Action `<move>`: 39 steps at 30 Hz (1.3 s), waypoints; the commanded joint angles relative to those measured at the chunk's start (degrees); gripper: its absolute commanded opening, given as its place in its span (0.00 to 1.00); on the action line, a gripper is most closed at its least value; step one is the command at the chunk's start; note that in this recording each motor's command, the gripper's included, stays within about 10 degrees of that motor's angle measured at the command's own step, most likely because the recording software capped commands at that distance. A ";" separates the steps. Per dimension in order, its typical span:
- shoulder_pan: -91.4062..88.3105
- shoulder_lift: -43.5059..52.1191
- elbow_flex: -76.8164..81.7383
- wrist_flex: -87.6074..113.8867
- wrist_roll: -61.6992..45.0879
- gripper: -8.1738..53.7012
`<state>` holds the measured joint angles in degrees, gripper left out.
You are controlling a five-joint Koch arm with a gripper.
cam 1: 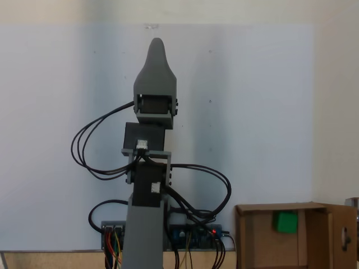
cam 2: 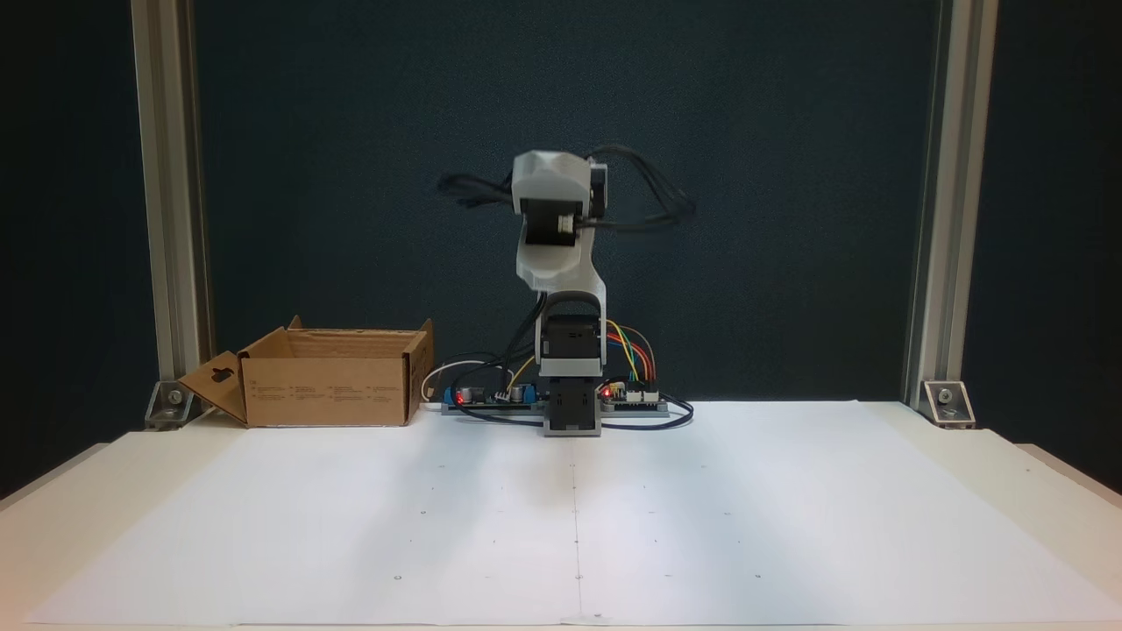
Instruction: Grasp a green dice and put it in the bin.
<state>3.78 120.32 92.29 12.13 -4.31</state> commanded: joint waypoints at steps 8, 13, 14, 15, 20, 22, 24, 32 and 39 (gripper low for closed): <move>-0.35 9.23 8.00 -11.14 -0.62 0.84; 0.09 9.23 13.18 -11.32 -0.62 0.84; 0.09 9.32 13.97 -12.29 -0.70 0.84; 0.00 9.40 14.94 -13.34 -0.62 0.84; -0.35 12.22 22.24 -20.37 -0.53 0.84; -0.35 13.36 25.58 -23.27 -0.53 0.84; -0.35 14.15 27.77 -25.91 -0.53 0.84; 0.09 14.50 30.32 -37.42 -1.05 0.84; 0.18 15.21 31.11 -43.77 -1.41 0.83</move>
<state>3.96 129.38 124.10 -25.75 -4.39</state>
